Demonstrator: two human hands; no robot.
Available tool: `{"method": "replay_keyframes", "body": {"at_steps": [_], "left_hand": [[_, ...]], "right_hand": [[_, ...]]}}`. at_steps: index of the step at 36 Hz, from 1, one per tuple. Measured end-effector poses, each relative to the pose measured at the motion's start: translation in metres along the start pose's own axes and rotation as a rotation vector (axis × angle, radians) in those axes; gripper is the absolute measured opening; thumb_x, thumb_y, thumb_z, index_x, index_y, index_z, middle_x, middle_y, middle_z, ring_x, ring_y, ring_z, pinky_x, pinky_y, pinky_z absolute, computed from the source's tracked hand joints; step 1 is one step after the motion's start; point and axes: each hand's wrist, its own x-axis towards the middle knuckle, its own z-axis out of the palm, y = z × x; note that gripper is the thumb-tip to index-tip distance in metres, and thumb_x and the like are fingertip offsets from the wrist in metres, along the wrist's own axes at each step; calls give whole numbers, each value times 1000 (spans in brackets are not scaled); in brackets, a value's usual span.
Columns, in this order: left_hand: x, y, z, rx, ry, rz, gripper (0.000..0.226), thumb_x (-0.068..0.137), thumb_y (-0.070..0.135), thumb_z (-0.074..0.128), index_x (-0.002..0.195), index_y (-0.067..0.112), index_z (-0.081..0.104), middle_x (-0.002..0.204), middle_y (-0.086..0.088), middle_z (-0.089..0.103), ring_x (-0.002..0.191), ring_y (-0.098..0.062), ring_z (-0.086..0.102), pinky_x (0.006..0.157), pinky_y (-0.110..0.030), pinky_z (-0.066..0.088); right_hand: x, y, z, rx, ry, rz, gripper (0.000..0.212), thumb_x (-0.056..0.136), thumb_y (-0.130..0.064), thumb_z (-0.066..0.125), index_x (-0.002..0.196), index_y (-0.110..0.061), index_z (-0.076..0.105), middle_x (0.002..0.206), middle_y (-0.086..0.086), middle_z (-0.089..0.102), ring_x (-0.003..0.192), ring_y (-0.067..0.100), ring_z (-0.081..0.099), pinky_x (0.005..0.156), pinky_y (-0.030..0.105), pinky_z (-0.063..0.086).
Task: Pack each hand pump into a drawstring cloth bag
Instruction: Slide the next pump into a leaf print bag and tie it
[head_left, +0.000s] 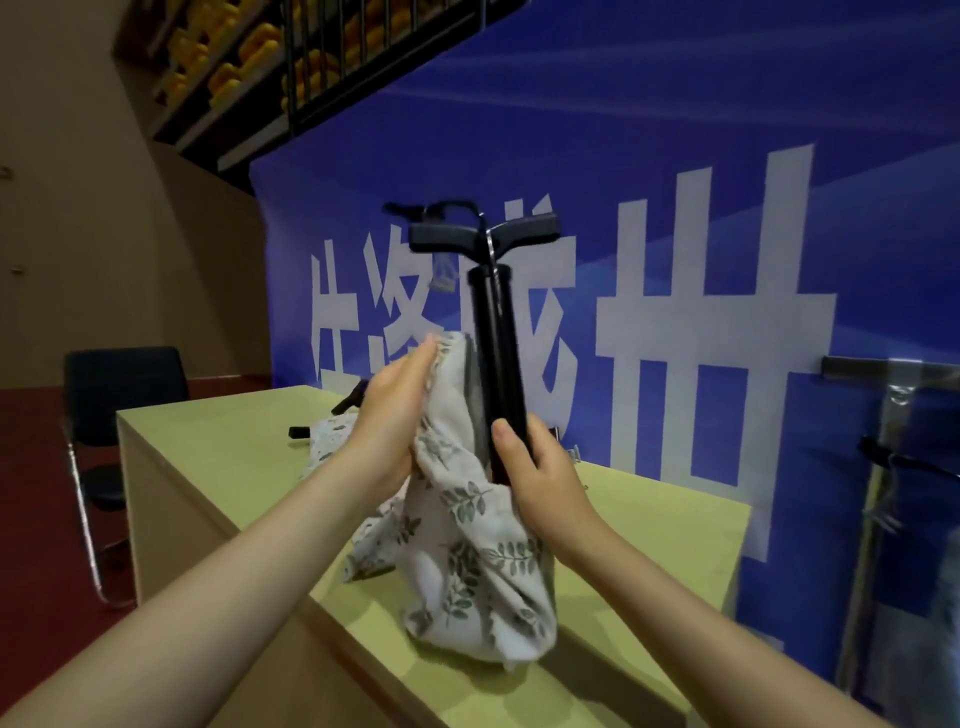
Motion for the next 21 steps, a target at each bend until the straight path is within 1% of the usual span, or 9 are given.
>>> {"method": "replay_keyframes", "body": {"at_steps": [2,4,6,9,12,14,17,19,21], "left_hand": [[-4,-2,6,143,-1,133,23,97,40,50,92,27,68,78,19,74,75,8,68,65,-9,49],[-3,-5,8,201,-8,174,30,94,44,51,94,22,71,79,12,75,75,0,69,63,-14,51],[-1,-8,6,219,35,206,37,95,46,48,90,18,71,75,6,73,69,-7,68,62,-21,52],[-1,-13,7,216,97,245,40,97,46,43,84,16,67,74,2,69,67,-9,65,65,-25,51],[-2,-17,8,170,127,228,48,97,52,36,84,16,64,78,-2,66,72,-13,63,68,-26,49],[-2,-19,9,156,126,201,53,93,60,34,86,15,62,82,-4,64,76,-17,61,70,-27,48],[-1,-23,10,183,111,222,36,93,49,47,82,16,56,73,2,58,66,-9,58,59,-17,47],[-1,-25,10,209,107,232,29,95,42,50,80,17,53,69,3,53,60,-7,54,57,-17,45],[0,-26,10,228,143,227,29,96,40,48,80,16,51,71,1,51,62,-9,53,56,-18,43]], "right_hand": [[-1,-3,3,0,-59,-18,21,96,-46,47,111,-35,58,103,-10,69,97,2,64,85,26,52],[-3,-4,5,-23,-111,-39,39,90,-58,47,112,-28,59,101,3,68,94,17,65,83,38,53],[-5,-5,5,-71,-157,-57,44,88,-60,44,110,-25,59,93,13,65,81,20,62,75,38,50],[-8,-4,2,-89,-197,-43,38,94,-57,36,110,-32,60,106,-2,68,97,13,63,90,37,49],[-9,-1,2,-134,-224,5,56,86,-72,29,117,-35,59,117,-6,66,110,10,59,102,41,44],[-8,1,3,-145,-244,31,54,84,-75,25,119,-48,55,122,-16,63,115,2,55,105,38,42],[-10,1,3,-103,-258,64,56,91,-73,17,124,-47,55,125,-20,61,118,-3,53,106,30,40],[-13,1,0,-63,-253,75,57,97,-61,11,121,-43,60,118,-19,65,112,-6,57,99,19,42],[-13,1,-6,-20,-119,118,55,101,-51,13,99,-35,66,93,-11,70,91,4,64,85,23,48]]}}
